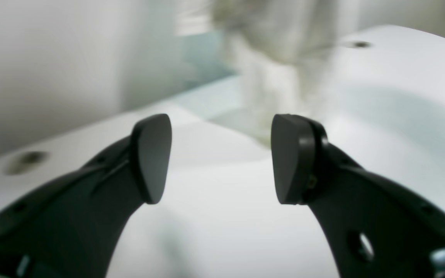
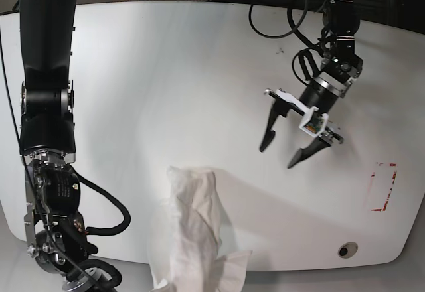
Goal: Layout the t-shirt on the table in an organized manner, then fold the t-shirt properly
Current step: 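Move the left gripper toward the hanging shirt held by the right gripper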
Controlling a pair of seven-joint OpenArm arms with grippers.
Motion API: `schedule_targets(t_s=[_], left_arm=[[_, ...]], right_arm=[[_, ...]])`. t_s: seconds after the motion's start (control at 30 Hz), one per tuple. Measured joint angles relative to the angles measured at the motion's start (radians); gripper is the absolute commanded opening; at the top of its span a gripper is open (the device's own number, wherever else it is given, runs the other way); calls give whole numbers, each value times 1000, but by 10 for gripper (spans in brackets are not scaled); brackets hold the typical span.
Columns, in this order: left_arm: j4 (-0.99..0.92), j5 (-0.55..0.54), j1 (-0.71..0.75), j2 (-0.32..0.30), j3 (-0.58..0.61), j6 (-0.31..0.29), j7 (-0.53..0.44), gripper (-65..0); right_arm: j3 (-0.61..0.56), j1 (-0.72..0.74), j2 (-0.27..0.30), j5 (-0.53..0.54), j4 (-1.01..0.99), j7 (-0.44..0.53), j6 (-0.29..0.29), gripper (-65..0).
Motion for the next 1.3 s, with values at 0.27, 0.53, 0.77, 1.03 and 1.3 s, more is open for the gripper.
schedule_targets(t_s=[0.27,0.53,0.77,1.03,1.3], left_arm=[[-148,1,-62,79,150,-2,21,-263],[-294,1,-159,145,160,0,125,-263],[-408,-1,-231,139,153,122,127,-259],[-534,-6,-319,134,153,136,125,-135],[-676,-8,-401,135,153,208,127,-132]], right_arm=[[-47,-10,-5,-4,-5,-1,-3,-650],[-57,31,-16,-4,-25,3,0,-650],[-58,67,-22,3,-45,9,5,-650],[-59,66,-19,3,-46,3,0,-650],[-60,66,-19,42,-45,3,0,-650]])
